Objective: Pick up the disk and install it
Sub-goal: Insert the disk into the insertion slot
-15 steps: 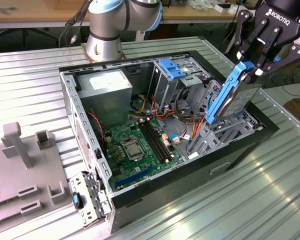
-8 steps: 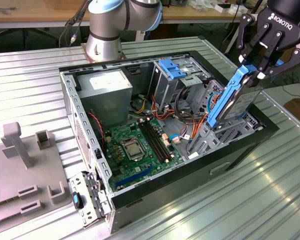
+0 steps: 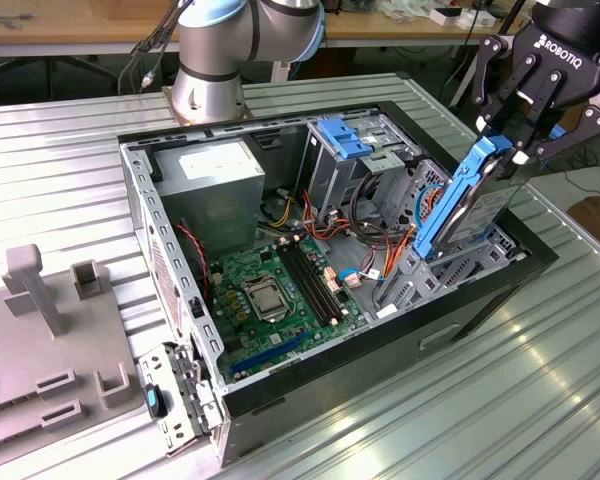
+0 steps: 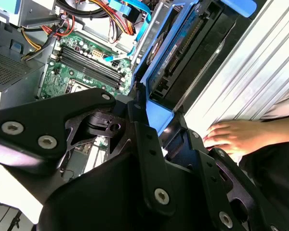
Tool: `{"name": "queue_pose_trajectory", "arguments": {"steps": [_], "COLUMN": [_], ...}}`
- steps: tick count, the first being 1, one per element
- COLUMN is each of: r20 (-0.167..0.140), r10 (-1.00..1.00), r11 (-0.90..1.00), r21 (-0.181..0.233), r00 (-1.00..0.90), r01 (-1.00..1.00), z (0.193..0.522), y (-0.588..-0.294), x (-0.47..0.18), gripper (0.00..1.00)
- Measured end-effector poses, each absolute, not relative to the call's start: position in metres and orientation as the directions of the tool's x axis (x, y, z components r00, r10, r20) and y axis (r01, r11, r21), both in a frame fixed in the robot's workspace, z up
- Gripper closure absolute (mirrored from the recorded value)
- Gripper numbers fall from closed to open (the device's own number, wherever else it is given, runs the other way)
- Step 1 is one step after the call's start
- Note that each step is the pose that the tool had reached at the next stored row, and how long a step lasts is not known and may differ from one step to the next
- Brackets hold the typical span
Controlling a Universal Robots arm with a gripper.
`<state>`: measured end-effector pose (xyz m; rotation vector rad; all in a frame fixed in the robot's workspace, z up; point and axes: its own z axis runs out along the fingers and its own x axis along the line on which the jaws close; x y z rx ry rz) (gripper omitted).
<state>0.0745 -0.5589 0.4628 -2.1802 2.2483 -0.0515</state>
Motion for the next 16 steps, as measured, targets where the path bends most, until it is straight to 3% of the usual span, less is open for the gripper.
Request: {"name": "queue_pose_trajectory", "arguments": {"steps": [16], "r20": [0.016], "r10": [-0.999], "r11": [0.03], "r21": [-0.03], "r00": [-0.031], "r01": [-0.999], "z": [0.4547], "y": [-0.5617], "x": [0.0773], "gripper": [0.63]}}
